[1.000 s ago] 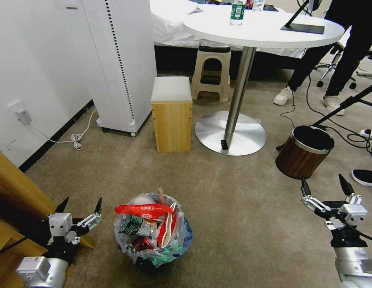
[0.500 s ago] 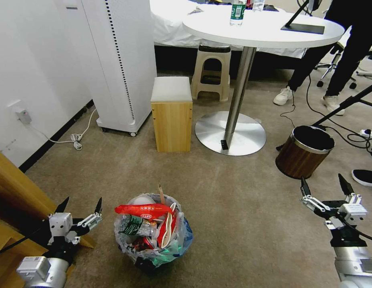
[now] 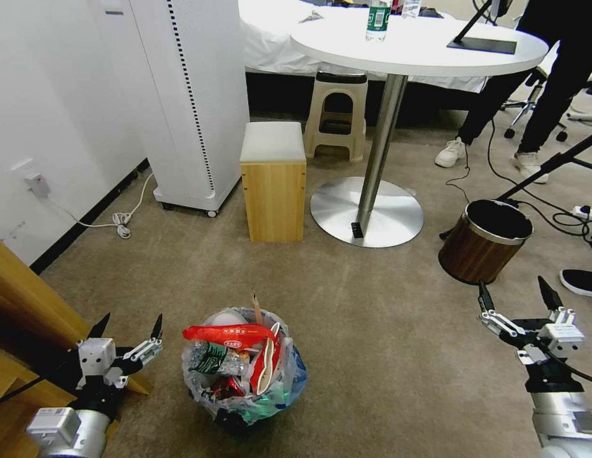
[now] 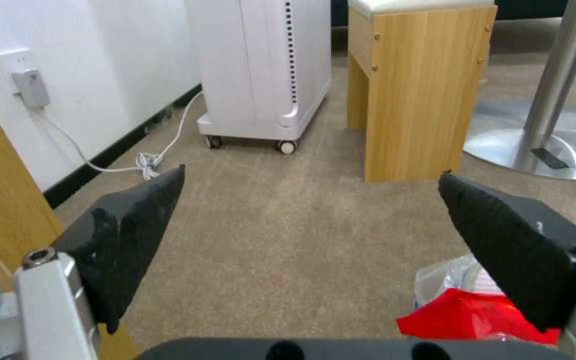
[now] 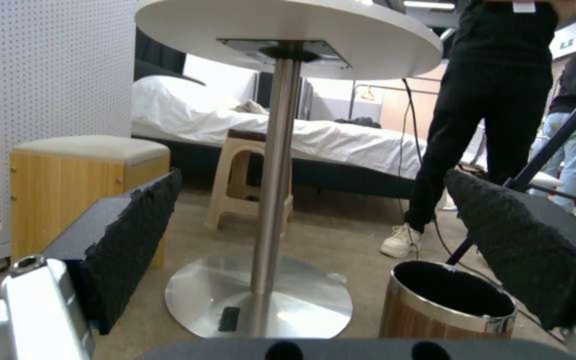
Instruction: Pick up the trash bin and place the garbage on the floor into it.
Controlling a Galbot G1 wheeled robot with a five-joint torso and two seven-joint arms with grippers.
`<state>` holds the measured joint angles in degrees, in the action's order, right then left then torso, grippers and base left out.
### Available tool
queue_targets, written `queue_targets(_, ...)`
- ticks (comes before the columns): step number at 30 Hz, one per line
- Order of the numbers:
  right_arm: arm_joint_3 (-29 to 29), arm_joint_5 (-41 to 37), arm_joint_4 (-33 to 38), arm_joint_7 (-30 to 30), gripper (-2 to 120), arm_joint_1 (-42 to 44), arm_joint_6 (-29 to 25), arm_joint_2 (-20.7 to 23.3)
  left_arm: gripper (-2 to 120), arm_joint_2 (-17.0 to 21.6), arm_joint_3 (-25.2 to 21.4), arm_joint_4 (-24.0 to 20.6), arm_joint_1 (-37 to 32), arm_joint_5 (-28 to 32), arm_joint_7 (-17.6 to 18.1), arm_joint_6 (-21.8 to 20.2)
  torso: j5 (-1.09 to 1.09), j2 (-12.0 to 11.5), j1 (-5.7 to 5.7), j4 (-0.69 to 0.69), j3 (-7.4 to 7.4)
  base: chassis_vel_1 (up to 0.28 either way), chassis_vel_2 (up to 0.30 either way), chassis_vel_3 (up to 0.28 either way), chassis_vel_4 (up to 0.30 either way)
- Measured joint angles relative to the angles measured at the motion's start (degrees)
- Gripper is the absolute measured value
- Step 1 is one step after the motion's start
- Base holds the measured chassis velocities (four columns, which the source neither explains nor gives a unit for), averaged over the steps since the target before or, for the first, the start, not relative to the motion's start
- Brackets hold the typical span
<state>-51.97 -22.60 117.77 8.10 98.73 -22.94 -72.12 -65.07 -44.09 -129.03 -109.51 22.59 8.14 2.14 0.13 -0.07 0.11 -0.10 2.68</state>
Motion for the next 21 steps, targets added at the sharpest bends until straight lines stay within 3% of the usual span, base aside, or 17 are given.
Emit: queue_targets(21, 0.01, 0.0, 0.01, -0.01, 100, -0.01, 0.02, 0.01, 100, 0.0, 0.01, 0.0, 0.0, 0.0, 0.0, -0.01, 0.0, 0.0, 0.0, 0.0, 0.0, 0.0, 0.0, 0.0, 0.0)
